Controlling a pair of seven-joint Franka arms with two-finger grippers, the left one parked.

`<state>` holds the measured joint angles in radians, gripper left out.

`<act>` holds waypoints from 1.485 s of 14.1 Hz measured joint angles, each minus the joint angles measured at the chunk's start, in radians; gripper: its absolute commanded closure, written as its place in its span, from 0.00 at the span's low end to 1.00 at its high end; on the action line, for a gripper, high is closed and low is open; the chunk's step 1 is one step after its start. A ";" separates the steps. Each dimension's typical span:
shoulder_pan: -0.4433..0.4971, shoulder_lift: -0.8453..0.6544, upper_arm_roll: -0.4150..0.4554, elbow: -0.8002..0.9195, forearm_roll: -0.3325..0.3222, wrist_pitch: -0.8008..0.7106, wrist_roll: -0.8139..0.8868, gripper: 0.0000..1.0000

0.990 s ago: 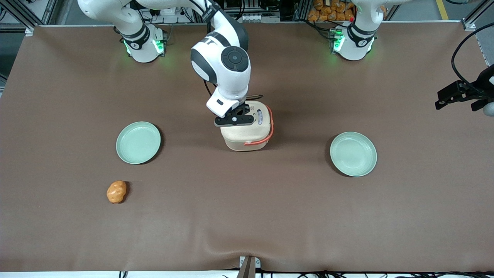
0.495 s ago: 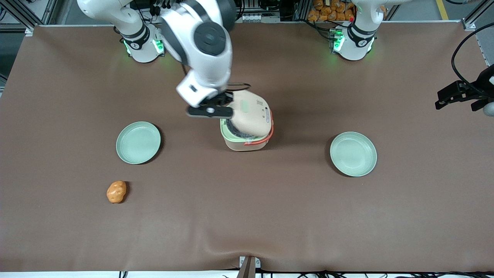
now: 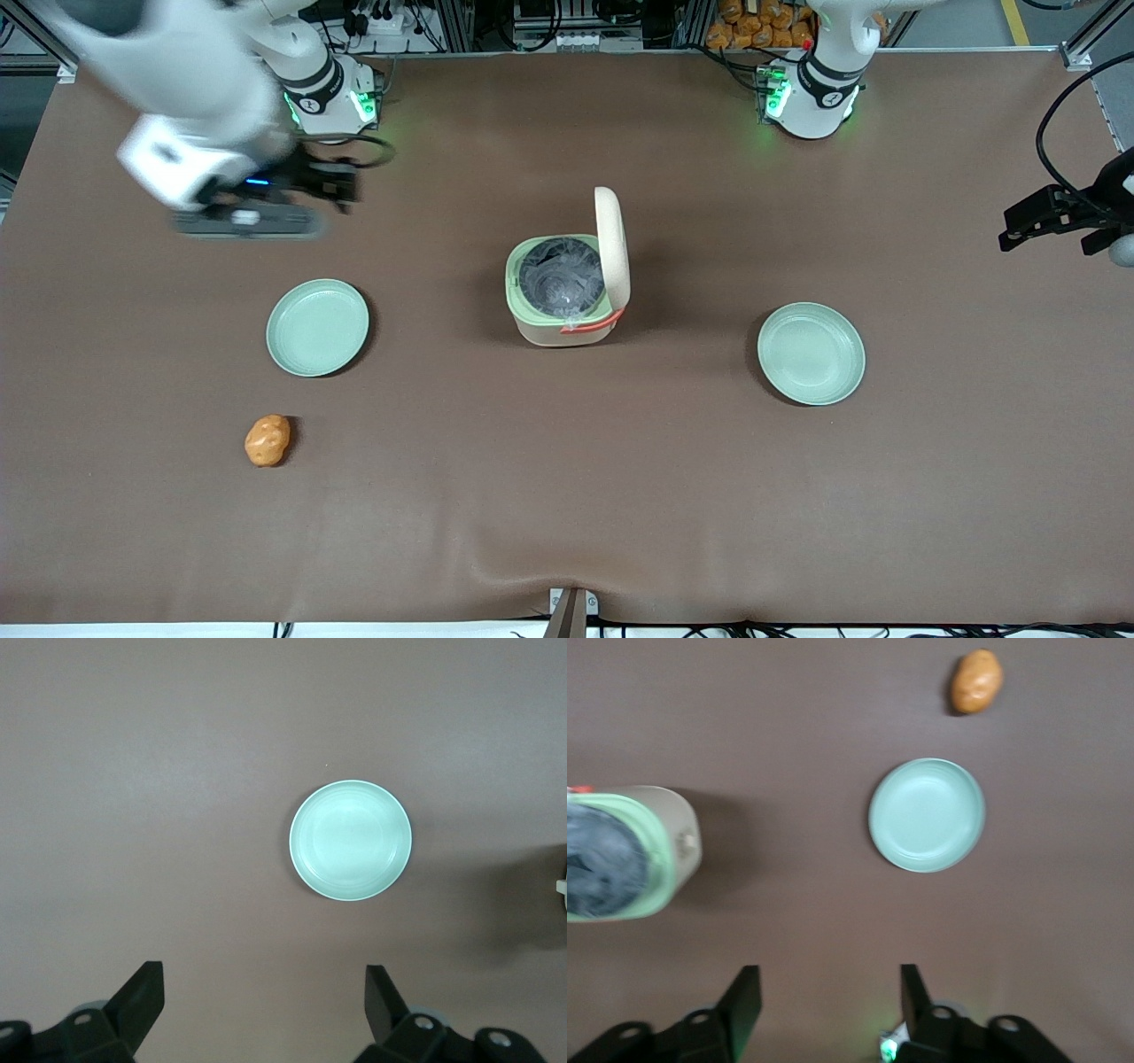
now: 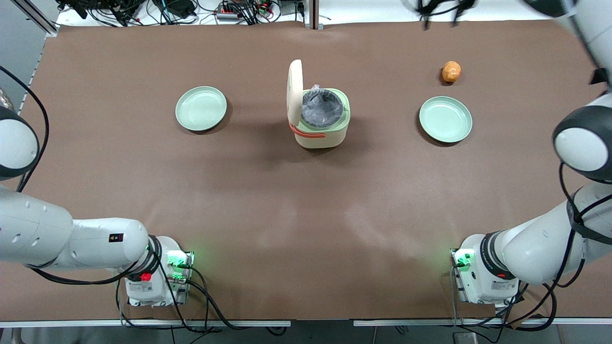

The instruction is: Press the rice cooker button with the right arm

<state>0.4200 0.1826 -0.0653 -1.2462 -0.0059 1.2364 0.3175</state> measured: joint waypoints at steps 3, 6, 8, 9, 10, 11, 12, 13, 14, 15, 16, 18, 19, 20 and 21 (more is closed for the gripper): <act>-0.176 -0.034 -0.002 -0.003 0.000 -0.038 -0.191 0.00; -0.308 -0.048 -0.003 -0.018 0.001 -0.039 -0.277 0.00; -0.353 -0.058 -0.003 -0.040 0.001 -0.030 -0.291 0.00; -0.369 -0.070 -0.002 -0.064 0.001 -0.014 -0.302 0.00; -0.384 -0.088 -0.002 -0.104 0.001 0.020 -0.320 0.00; -0.399 -0.118 -0.002 -0.164 0.001 0.073 -0.344 0.00; -0.414 -0.160 -0.002 -0.242 0.001 0.139 -0.365 0.00; -0.424 -0.212 -0.002 -0.328 0.002 0.201 -0.377 0.00; -0.428 -0.268 -0.002 -0.410 0.002 0.250 -0.383 0.00; -0.428 -0.318 -0.001 -0.471 0.002 0.275 -0.384 0.00; -0.428 -0.355 0.002 -0.507 0.002 0.288 -0.384 0.00; -0.428 -0.395 0.006 -0.518 0.003 0.301 -0.384 0.00; -0.428 -0.404 0.008 -0.512 0.003 0.309 -0.384 0.00; -0.428 -0.409 0.009 -0.501 0.003 0.315 -0.384 0.00; -0.428 -0.410 0.011 -0.488 0.003 0.317 -0.384 0.00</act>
<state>-0.0078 -0.2273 -0.0542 -1.7344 -0.0031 1.5537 -0.0662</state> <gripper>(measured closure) 0.000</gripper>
